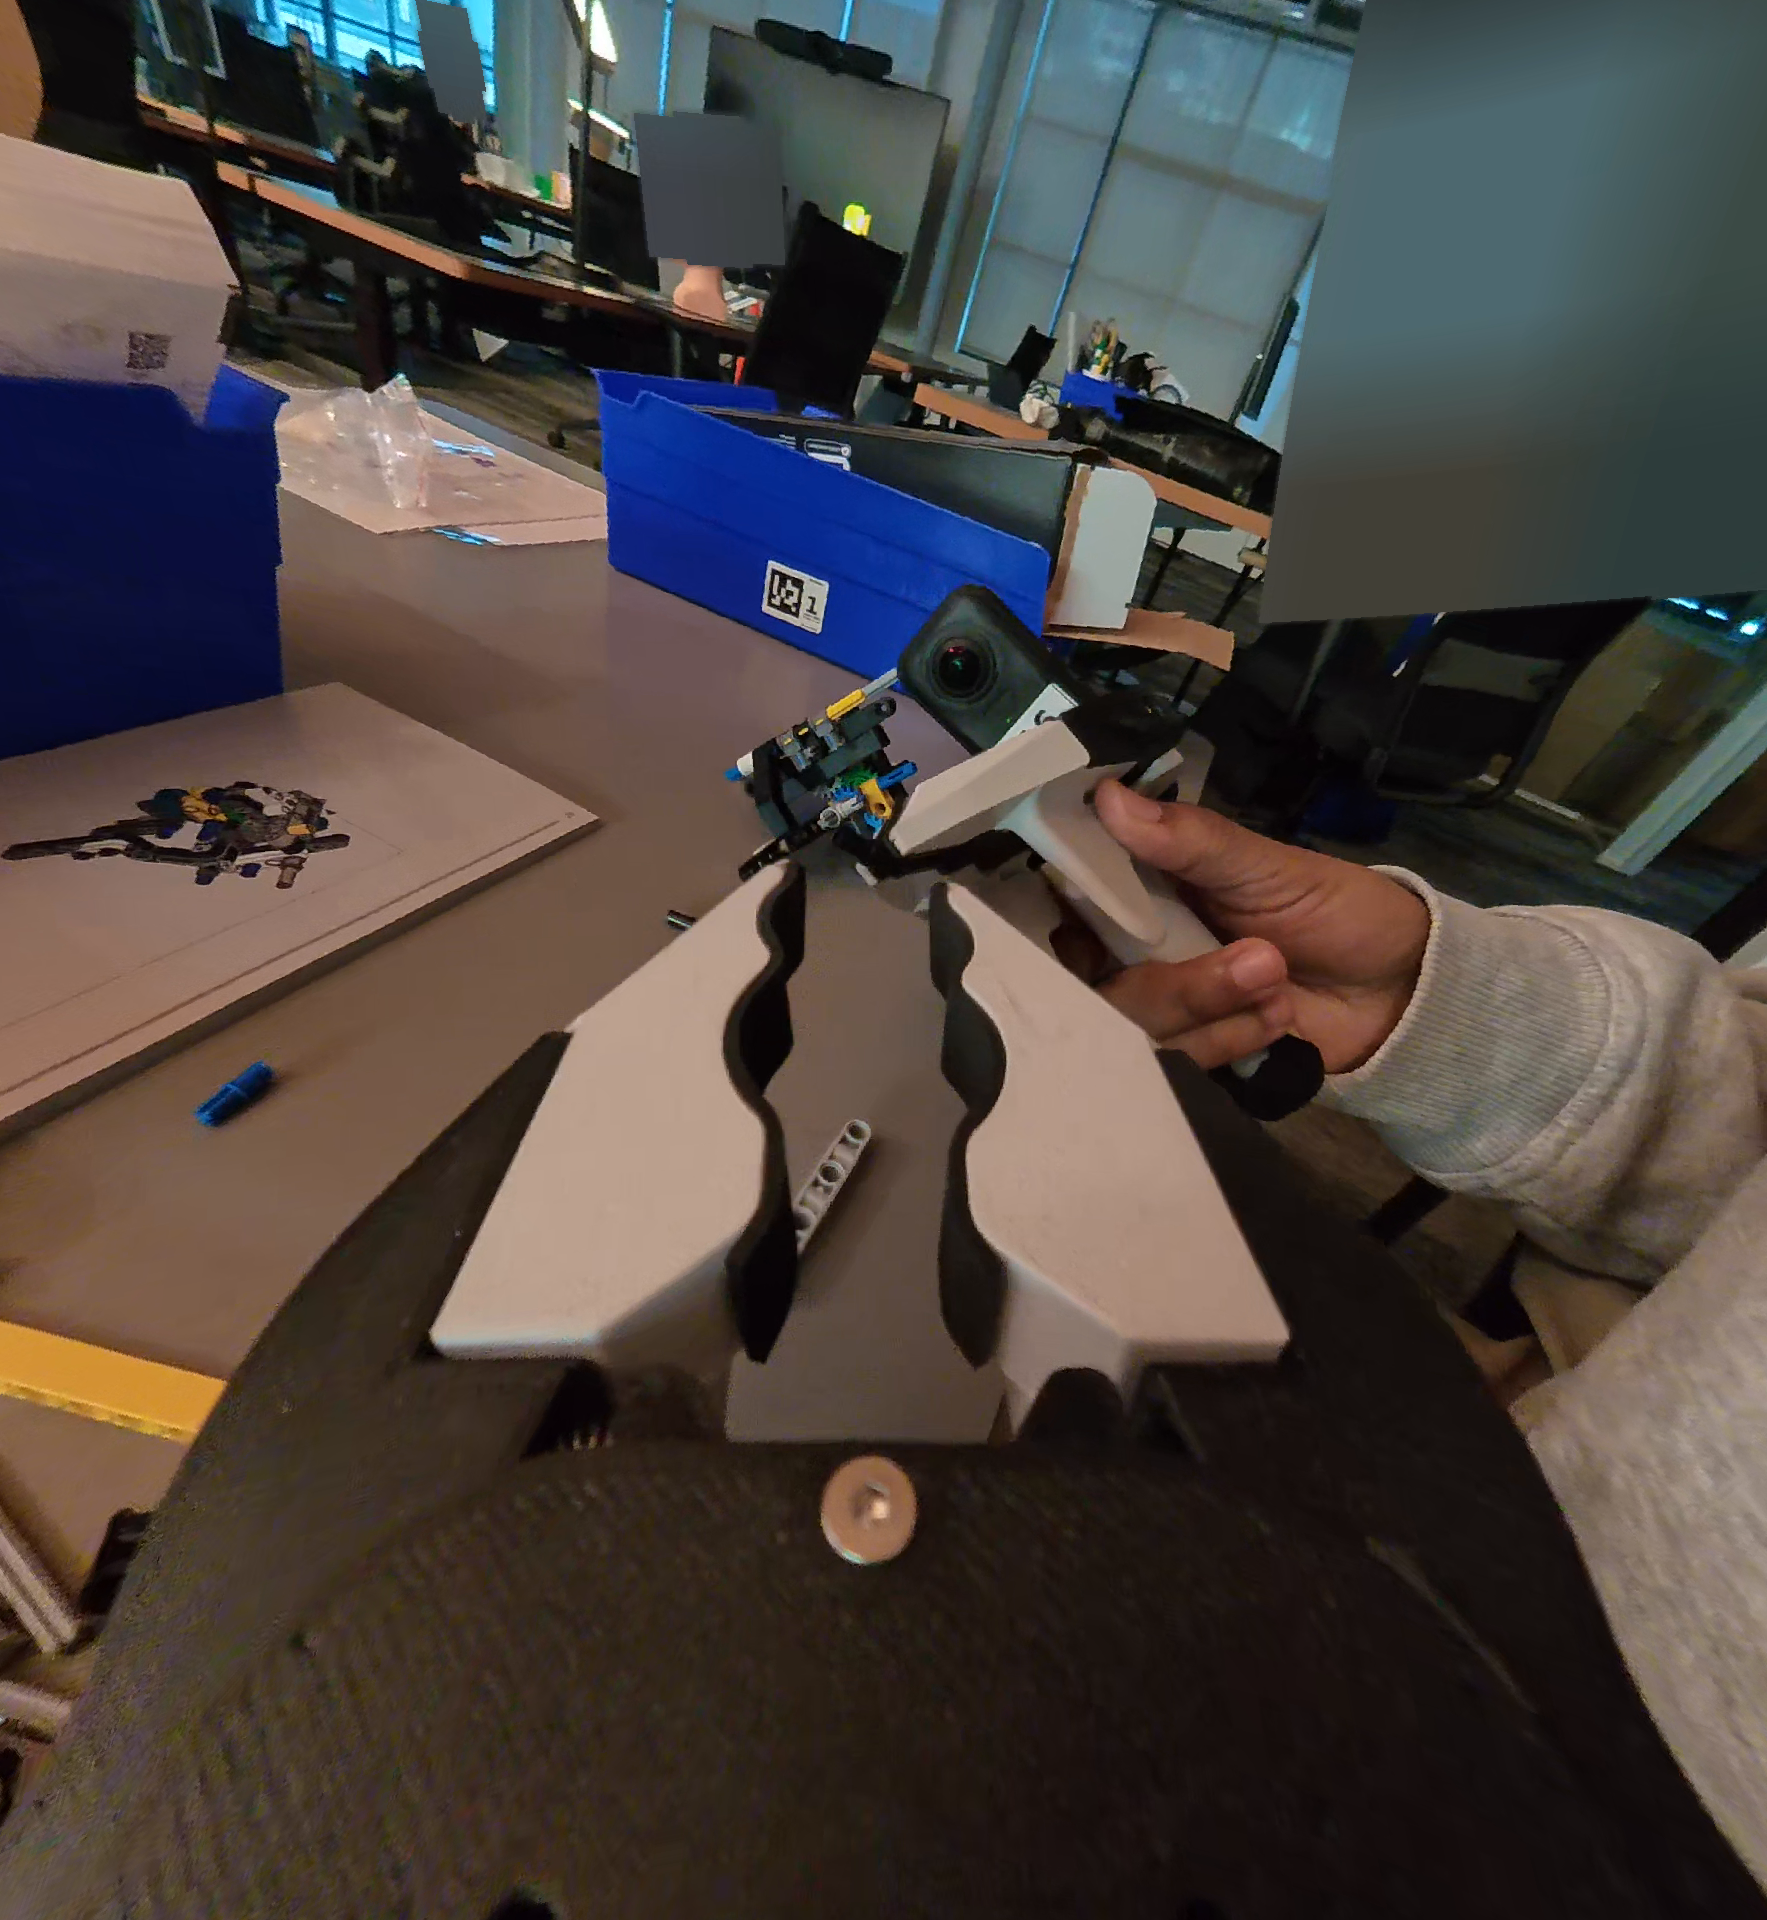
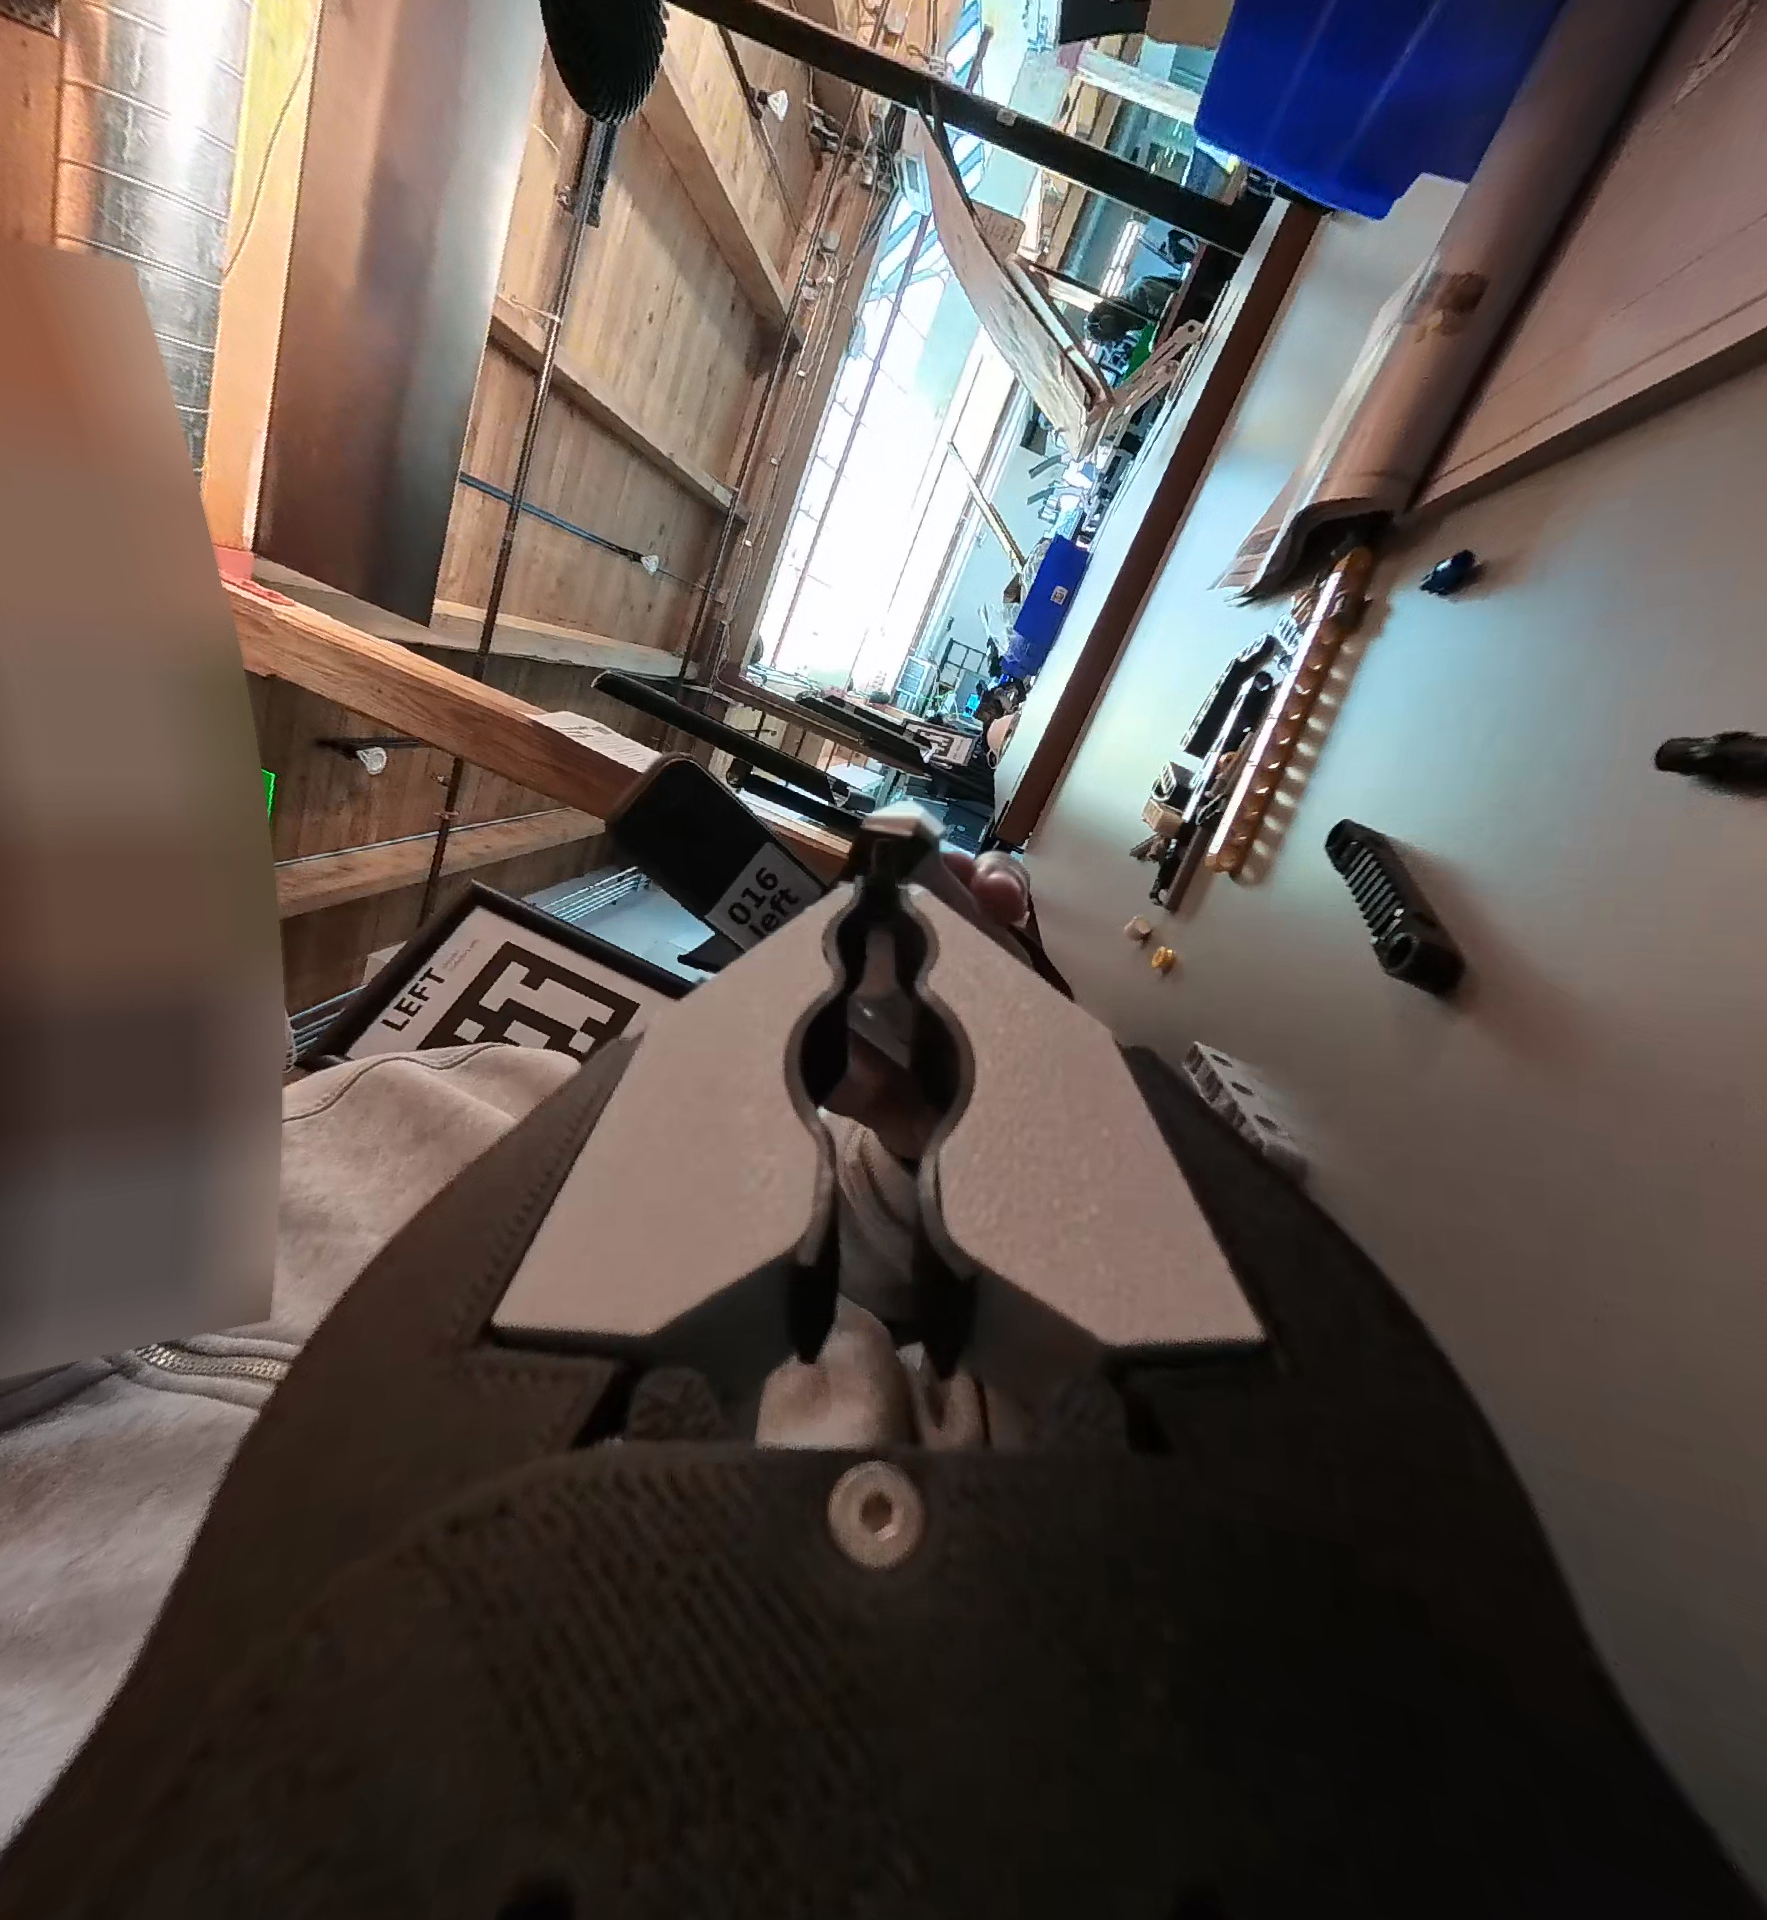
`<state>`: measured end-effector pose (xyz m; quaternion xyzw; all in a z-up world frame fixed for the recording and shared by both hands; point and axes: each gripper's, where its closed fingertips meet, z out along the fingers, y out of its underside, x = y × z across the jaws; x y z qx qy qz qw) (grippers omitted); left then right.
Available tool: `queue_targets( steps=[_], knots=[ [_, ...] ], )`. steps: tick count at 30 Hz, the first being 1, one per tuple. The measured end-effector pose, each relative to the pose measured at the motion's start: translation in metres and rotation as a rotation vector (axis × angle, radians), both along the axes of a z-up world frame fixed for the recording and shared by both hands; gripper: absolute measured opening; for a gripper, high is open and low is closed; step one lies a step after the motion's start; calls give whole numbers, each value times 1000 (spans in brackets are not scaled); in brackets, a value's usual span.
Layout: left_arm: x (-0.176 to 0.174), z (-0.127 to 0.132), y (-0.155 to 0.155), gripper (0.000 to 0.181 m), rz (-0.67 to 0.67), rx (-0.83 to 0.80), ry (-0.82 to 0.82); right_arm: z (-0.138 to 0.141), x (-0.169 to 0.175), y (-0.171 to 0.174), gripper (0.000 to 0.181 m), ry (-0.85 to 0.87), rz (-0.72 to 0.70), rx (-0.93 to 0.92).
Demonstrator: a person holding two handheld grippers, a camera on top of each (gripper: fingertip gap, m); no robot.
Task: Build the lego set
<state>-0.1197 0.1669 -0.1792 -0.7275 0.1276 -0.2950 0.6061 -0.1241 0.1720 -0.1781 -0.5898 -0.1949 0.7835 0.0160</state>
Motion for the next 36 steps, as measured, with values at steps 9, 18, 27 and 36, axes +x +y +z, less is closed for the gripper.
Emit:
queue_targets(
  steps=[9,18,27,36],
  knots=[
    [5,4,-6,26,-91,22,-16,-7,-2,-10,3,-52,46,88],
    [5,2,-7,23,-136,-10,-36,-3,-1,-7,3,-39,25,118],
    [-4,-2,-4,21,-137,-78,-107,2,0,-9,3,-41,-21,343],
    [-1,-7,-6,24,-310,-357,-529,-6,2,2,3,-207,-252,1229]
  ],
)
